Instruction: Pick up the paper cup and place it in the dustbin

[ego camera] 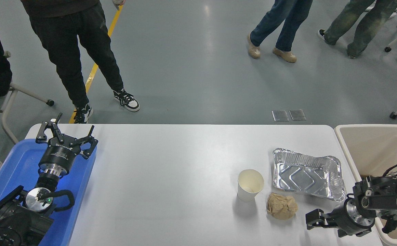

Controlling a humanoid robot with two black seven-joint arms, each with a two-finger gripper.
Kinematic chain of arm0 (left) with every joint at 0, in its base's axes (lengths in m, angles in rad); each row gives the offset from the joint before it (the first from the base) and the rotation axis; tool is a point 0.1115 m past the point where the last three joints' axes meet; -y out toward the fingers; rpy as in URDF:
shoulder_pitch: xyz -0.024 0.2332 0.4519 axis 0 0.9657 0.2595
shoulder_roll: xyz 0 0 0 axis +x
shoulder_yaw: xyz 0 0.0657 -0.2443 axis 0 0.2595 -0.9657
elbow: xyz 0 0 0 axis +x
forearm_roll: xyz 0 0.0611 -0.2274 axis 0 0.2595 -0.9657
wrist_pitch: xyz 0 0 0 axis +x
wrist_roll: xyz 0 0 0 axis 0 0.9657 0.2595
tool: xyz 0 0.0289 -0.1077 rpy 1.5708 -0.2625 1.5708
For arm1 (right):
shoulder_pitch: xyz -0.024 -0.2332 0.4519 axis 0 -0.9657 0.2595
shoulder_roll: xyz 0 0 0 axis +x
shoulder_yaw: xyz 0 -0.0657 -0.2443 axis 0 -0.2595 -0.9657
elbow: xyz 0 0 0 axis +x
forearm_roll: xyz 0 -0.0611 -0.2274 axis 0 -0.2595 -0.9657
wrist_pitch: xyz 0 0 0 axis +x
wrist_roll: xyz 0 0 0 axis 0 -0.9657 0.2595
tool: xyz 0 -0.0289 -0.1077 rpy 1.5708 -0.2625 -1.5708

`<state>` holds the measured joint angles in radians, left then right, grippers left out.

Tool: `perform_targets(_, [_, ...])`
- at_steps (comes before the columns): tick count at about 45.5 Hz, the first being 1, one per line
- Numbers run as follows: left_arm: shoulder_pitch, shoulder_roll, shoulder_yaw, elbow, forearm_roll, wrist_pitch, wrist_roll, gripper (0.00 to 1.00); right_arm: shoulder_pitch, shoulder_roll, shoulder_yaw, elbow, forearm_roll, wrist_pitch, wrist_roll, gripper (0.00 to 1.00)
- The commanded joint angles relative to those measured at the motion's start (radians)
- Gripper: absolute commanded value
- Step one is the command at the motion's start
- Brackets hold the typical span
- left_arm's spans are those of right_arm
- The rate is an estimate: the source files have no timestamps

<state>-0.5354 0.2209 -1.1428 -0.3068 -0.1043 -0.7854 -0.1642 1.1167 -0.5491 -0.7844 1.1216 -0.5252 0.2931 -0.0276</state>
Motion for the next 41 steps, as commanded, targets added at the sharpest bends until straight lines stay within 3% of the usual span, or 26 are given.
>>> perform_targets(1, [0.000, 0.000, 0.000, 0.000, 0.000, 0.000, 0.000, 0.99, -0.005, 0.015, -0.001, -0.008, -0.003, -0.002, 0.000, 1.00])
perform_targets(23, [0.000, 0.000, 0.002, 0.000, 0.000, 0.000, 0.000, 0.99, 0.086, -0.040, -0.007, 0.038, 0.007, 0.015, 0.000, 1.00])
perform_targets(41, [0.002, 0.002, 0.002, 0.000, 0.000, 0.000, 0.000, 0.99, 0.632, -0.193, -0.332, 0.303, 0.020, 0.084, -0.002, 1.00])
